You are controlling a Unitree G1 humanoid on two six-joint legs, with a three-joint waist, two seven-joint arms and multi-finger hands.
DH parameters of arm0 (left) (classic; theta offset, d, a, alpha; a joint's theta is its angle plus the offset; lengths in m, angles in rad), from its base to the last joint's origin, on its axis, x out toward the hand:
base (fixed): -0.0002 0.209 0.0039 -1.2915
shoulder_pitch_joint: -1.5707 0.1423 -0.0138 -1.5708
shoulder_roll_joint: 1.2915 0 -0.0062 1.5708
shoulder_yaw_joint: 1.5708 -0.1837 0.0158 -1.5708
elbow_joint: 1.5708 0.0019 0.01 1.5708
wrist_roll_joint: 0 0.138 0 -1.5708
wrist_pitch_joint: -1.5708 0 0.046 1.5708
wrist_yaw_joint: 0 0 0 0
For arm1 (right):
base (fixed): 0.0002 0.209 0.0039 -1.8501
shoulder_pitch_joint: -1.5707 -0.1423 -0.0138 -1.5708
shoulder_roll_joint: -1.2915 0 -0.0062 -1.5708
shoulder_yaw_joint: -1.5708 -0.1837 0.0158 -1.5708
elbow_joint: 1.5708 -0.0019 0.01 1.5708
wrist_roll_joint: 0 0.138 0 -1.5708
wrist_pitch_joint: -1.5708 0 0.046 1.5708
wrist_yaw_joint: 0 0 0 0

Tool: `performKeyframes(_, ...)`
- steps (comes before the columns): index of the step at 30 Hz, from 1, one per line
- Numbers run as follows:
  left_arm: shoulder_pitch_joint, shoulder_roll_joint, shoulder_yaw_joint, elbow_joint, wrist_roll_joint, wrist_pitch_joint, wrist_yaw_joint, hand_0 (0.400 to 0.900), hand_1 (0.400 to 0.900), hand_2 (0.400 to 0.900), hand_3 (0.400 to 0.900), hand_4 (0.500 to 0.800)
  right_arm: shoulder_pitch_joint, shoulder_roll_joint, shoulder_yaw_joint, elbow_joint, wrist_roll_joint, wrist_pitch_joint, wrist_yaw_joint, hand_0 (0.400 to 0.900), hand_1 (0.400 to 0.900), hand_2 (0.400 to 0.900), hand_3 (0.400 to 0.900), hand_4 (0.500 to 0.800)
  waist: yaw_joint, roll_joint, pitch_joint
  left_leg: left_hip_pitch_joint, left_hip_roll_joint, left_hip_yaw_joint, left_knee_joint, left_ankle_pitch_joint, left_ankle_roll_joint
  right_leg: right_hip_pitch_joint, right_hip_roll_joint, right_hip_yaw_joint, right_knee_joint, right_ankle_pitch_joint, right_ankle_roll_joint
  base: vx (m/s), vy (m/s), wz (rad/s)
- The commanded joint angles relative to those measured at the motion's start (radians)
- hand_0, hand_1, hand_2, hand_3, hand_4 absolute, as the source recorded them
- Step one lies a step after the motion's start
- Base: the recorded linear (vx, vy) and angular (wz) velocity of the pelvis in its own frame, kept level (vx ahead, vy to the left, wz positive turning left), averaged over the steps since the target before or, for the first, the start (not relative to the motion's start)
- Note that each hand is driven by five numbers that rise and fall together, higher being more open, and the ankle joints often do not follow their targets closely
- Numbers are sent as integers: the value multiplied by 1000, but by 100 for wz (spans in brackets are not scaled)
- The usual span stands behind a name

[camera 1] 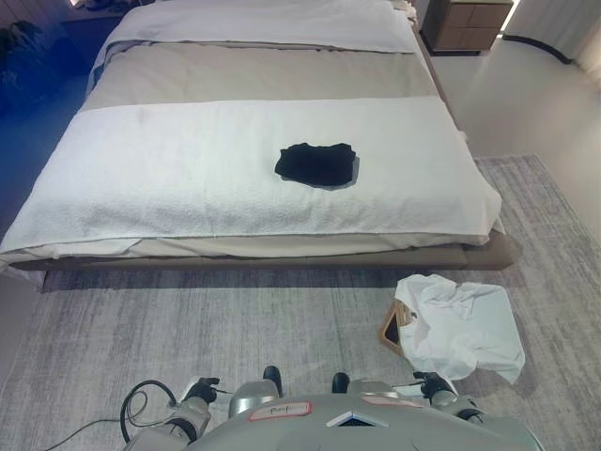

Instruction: Put the clothes on the bed into the basket.

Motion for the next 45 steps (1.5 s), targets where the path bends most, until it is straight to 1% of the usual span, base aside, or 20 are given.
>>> performKeyframes(1, -51, -14, 10, 73, -12, -5, 22, 900, 900, 900, 900, 800, -65, -13, 31, 65, -32, -1, -47, 900, 900, 900, 900, 800, 15, -27, 6, 15, -84, -18, -5, -56, 35, -37, -20, 6, -1, 63, 58, 0, 0, 0)
performKeyframes(5, -51, -11, 15, 64, -25, -8, 19, 900, 900, 900, 900, 800, -64, -12, 31, 65, -31, 0, -41, 900, 900, 900, 900, 800, 15, -28, 5, 16, -83, -19, -5, -56, 34, -35, -19, 4, -1, 62, 58, -1, -2, 1)
performKeyframes(18, -46, -13, 26, 77, -30, -2, 10, 900, 900, 900, 900, 800, -63, -15, 35, 64, -37, 3, -36, 900, 900, 900, 900, 800, 16, -26, 11, 17, -83, -21, -5, -57, 34, -33, -19, -2, -1, 57, 55, 0, 0, 0)
performKeyframes(30, -54, -7, 26, 71, -38, 1, 1, 900, 900, 900, 900, 800, -71, -22, 44, 57, -45, 6, -28, 900, 900, 900, 900, 800, 17, -26, 20, 18, -77, -21, -5, -58, 34, -38, -14, -4, 8, 47, 51, 1, -5, -1)
performKeyframes(32, -57, -2, 27, 70, -40, 3, -1, 900, 900, 900, 900, 800, -76, -25, 47, 55, -46, 7, -24, 900, 900, 900, 900, 800, 15, -24, 26, 18, -71, -21, -5, -56, 35, -53, -11, 0, 42, 33, 43, -2, -46, -4)
performKeyframes(35, -63, 3, 30, 68, -42, 3, -2, 900, 900, 900, 900, 800, -83, -29, 52, 58, -51, 7, -16, 900, 900, 900, 900, 800, 14, -25, 39, 2, -62, -21, 38, -71, 39, -83, -3, 14, 102, 4, 26, 5, -73, -6)
performKeyframes(37, -69, 6, 40, 65, -55, 1, 0, 900, 900, 900, 900, 800, -89, -30, 54, 54, -46, 2, -15, 900, 900, 900, 900, 800, 17, -38, 55, -56, -66, -14, 168, -90, 32, -90, -3, 17, 121, -8, 15, -24, -125, -3)
performKeyframes(39, -78, 9, 53, 55, -77, -2, 9, 900, 900, 900, 900, 800, -93, -30, 55, 48, -38, -4, -16, 900, 900, 900, 900, 800, 36, -58, 87, -155, -81, -25, 353, -62, 17, -85, -5, 21, 126, -9, 3, -55, -180, -2)
performKeyframes(40, -84, 10, 60, 46, -93, -5, 12, 900, 900, 900, 900, 800, -97, -34, 61, 37, -34, -7, -16, 900, 900, 900, 900, 800, 50, -68, 110, -207, -98, -39, 445, -31, 14, -83, -5, 25, 129, -9, -7, -53, -163, -1)
performKeyframes(41, -89, 8, 57, 46, -100, -6, 10, 900, 900, 900, 900, 800, -100, -39, 64, 32, -34, -6, -17, 900, 900, 900, 900, 800, 53, -68, 123, -245, -102, -53, 475, -9, 11, -81, -2, 21, 127, -13, -12, 4, -117, 2)
performKeyframes(42, -95, 6, 57, 49, -115, -7, 9, 900, 900, 900, 900, 800, -103, -47, 66, 29, -36, -6, -17, 900, 900, 900, 900, 800, 58, -71, 130, -291, -111, -57, 473, 0, 12, -73, -6, 16, 120, -17, -12, 98, -52, 6)
performKeyframes(43, -92, 4, 60, 50, -122, -7, 9, 900, 900, 900, 900, 800, -106, -53, 68, 33, -39, -3, -17, 900, 900, 900, 900, 800, 62, -69, 128, -329, -111, -48, 424, -3, 18, -62, -7, 13, 111, -24, -9, 211, -28, -2)
performKeyframes(44, -88, 5, 64, 51, -124, -7, 8, 900, 900, 900, 900, 800, -107, -54, 69, 36, -40, -2, -17, 900, 900, 900, 900, 800, 73, -69, 121, -348, -103, -41, 375, -4, 22, -45, -6, 14, 102, -33, -5, 284, 7, -14)
performKeyframes(45, -81, 4, 68, 55, -126, -6, 8, 900, 900, 900, 900, 800, -104, -54, 71, 35, -43, -1, -17, 900, 900, 900, 900, 800, 82, -64, 114, -353, -91, -40, 317, 26, 20, -27, 2, 23, 94, -43, -2, 361, 43, -32)
